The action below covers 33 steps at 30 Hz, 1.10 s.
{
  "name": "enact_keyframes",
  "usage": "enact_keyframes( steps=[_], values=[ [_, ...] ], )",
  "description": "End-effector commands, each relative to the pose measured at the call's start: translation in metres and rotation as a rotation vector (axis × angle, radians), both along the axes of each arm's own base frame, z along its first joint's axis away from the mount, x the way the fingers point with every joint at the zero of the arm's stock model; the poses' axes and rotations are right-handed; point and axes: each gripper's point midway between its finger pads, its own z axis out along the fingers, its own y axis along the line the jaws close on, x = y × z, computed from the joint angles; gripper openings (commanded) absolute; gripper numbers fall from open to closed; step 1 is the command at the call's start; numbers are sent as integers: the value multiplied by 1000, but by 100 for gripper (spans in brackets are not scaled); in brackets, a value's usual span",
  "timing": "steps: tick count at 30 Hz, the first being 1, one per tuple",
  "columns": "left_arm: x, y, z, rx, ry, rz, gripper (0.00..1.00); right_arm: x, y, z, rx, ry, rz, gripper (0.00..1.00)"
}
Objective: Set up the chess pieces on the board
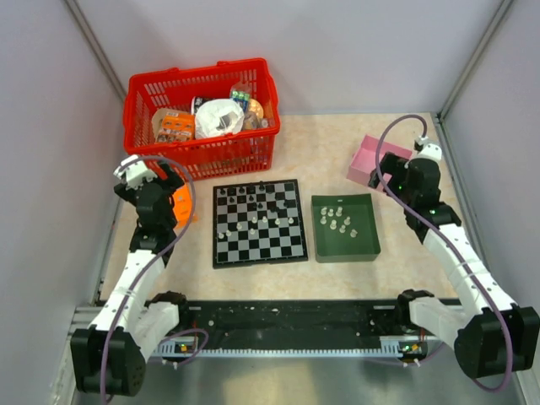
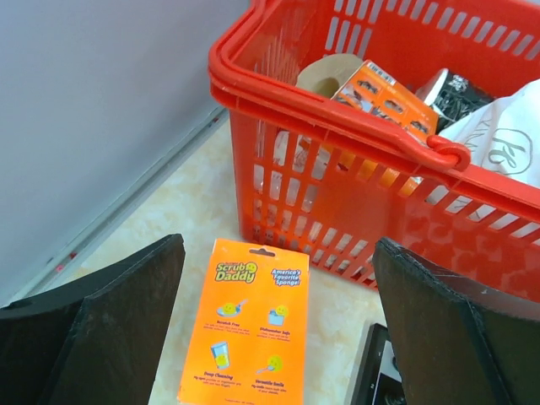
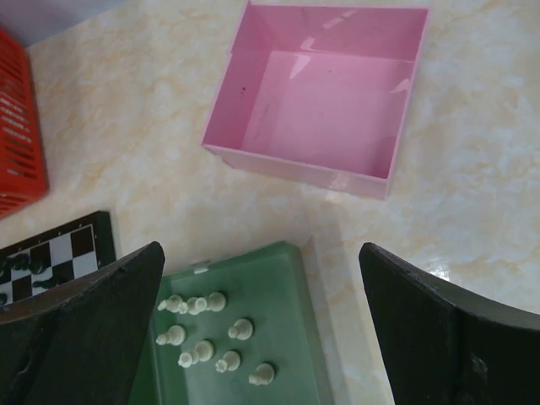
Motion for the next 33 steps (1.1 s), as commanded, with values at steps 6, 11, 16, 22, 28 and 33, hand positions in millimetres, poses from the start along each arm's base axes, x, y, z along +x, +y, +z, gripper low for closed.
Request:
enact_keyframes(
  steps=[6,11,16,22,28,33],
  values=[
    [4,-15,24,-153,99,-46,99,-11,29,47,87,-116,146,99],
    [-10,-28,22,-188,240,-106,99,4,51,39,91,5,258,99],
    [-24,-31,52,-166,196,-141,99,22,80,56,80,11,309,99],
    [-29,-26,54,-114,174,-134,99,45,111,55,69,71,358,92],
    [-43,-13,31,-68,242,-78,99,55,160,35,-64,117,465,89],
    [-48,-24,32,-95,231,-134,99,66,196,27,-106,144,546,89]
  ],
)
